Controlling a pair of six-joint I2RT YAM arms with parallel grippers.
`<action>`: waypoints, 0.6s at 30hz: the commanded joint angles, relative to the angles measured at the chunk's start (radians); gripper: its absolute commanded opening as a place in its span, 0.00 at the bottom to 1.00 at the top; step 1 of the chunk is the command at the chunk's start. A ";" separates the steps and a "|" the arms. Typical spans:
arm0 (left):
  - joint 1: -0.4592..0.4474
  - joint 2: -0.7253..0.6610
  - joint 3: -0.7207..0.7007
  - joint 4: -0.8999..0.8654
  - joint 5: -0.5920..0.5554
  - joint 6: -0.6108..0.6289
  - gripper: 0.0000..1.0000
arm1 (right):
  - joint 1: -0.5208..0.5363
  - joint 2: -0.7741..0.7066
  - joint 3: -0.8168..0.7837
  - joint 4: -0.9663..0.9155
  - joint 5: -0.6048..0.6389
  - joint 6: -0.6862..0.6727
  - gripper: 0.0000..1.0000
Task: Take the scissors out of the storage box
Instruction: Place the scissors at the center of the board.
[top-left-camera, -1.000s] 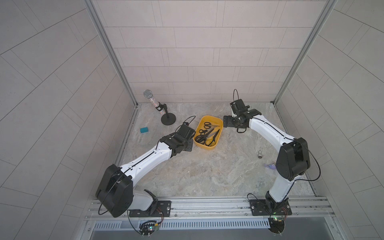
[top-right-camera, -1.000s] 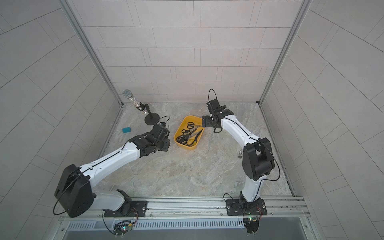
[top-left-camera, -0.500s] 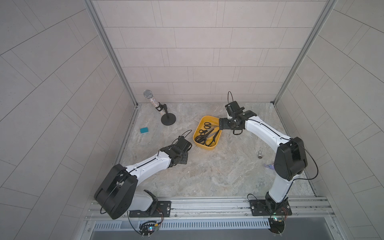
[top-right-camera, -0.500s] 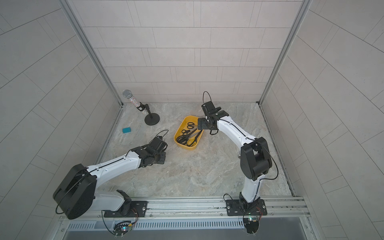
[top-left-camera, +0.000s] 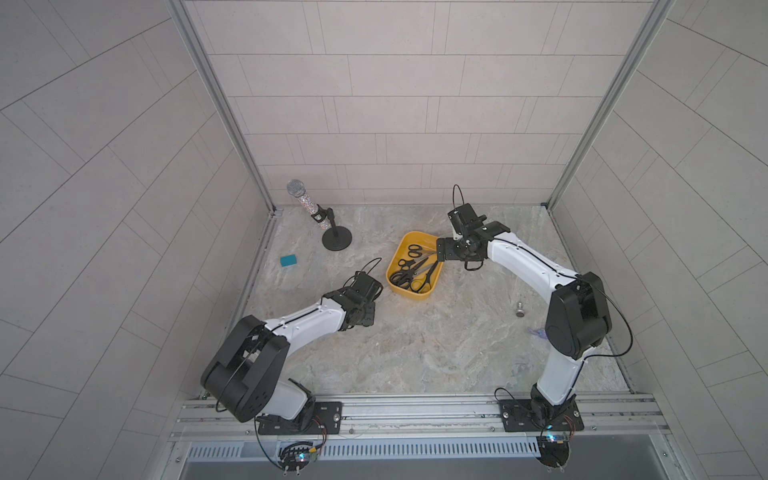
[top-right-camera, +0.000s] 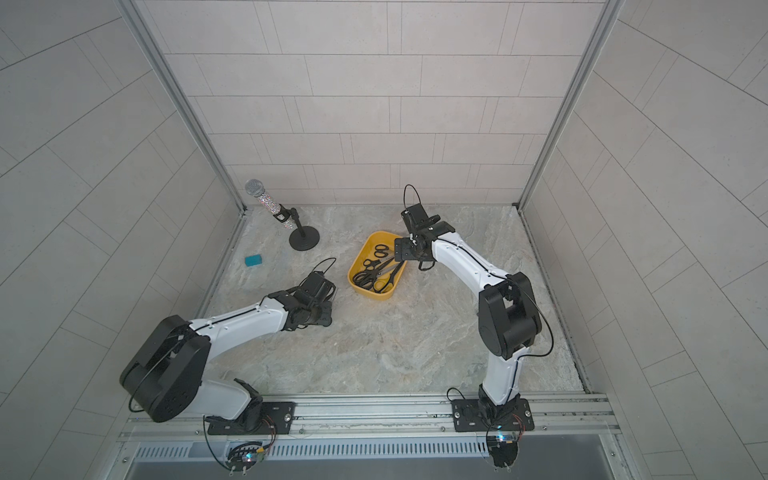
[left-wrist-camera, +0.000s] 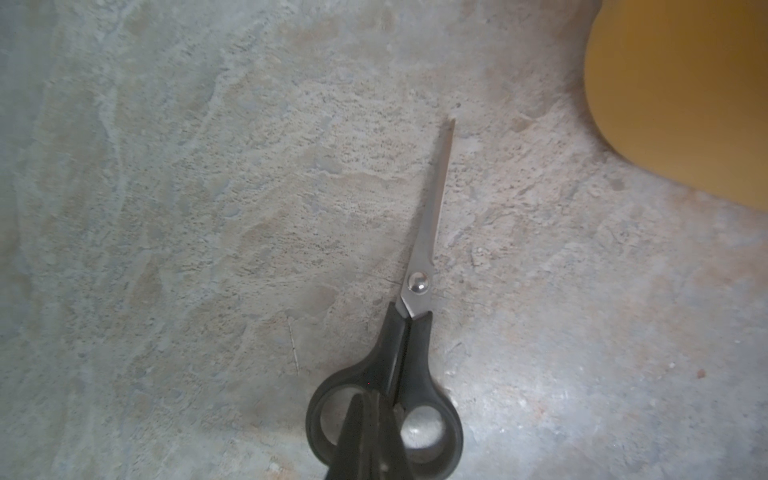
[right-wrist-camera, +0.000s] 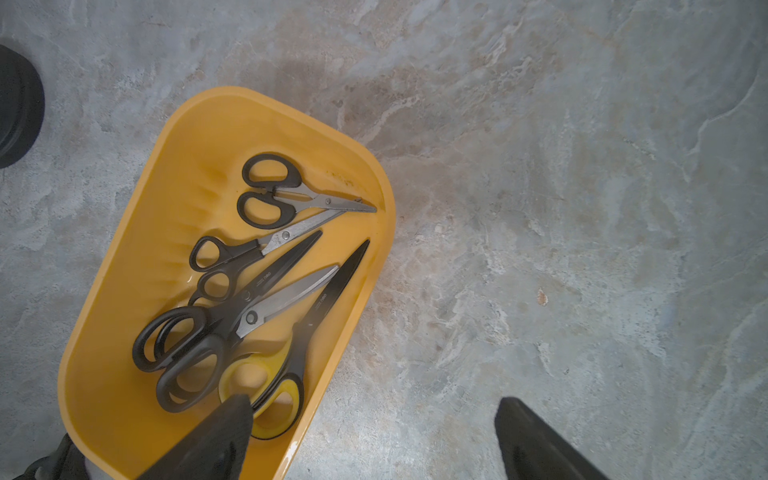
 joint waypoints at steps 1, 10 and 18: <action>0.003 -0.038 0.004 -0.004 0.007 0.005 0.00 | 0.005 0.010 0.025 -0.019 0.006 -0.007 0.96; 0.004 0.101 0.146 -0.070 -0.025 0.027 0.46 | -0.007 -0.001 0.033 -0.023 0.014 -0.011 0.96; 0.025 0.251 0.220 -0.049 -0.025 0.031 0.43 | -0.008 -0.006 0.031 -0.025 0.012 -0.010 0.96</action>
